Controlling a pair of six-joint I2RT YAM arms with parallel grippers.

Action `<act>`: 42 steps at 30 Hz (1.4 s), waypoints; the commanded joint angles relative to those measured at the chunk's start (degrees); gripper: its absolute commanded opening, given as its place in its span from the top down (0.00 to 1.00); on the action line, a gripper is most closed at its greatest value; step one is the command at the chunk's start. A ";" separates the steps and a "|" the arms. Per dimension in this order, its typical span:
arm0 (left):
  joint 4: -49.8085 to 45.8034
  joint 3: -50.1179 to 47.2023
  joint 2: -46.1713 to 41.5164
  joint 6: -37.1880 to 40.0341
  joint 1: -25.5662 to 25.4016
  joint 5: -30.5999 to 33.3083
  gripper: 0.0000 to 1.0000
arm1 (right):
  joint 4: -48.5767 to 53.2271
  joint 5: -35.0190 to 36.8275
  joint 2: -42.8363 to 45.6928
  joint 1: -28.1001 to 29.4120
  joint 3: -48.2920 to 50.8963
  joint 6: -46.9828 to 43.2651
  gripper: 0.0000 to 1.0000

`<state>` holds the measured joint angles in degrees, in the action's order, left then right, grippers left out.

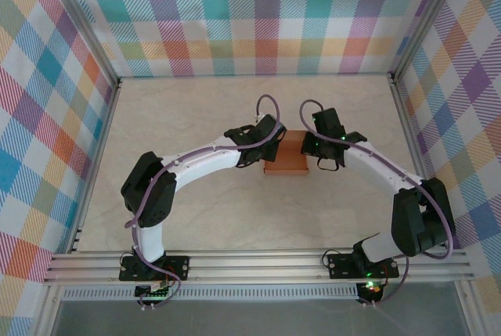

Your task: Fold the paper box

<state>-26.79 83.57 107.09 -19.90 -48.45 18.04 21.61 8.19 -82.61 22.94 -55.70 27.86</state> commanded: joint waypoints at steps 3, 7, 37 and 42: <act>-1.78 -3.13 0.43 -1.47 0.18 -0.08 1.00 | -2.82 0.91 2.52 0.66 5.80 -4.57 1.00; -1.47 -2.98 0.75 -1.47 0.17 -0.35 1.00 | 1.20 0.89 3.38 0.62 3.20 -1.31 1.00; 0.81 -5.41 0.32 -0.85 -0.43 -0.28 1.00 | 9.80 -10.38 -2.69 -3.45 -7.58 24.28 1.00; 1.03 -5.87 -0.11 -0.86 -0.50 -0.02 1.00 | 8.88 -9.31 -3.72 -3.34 -5.70 21.83 1.00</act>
<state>-21.15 79.96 106.98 -20.10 -48.66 19.07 32.27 -1.34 -86.19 19.92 -62.50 49.04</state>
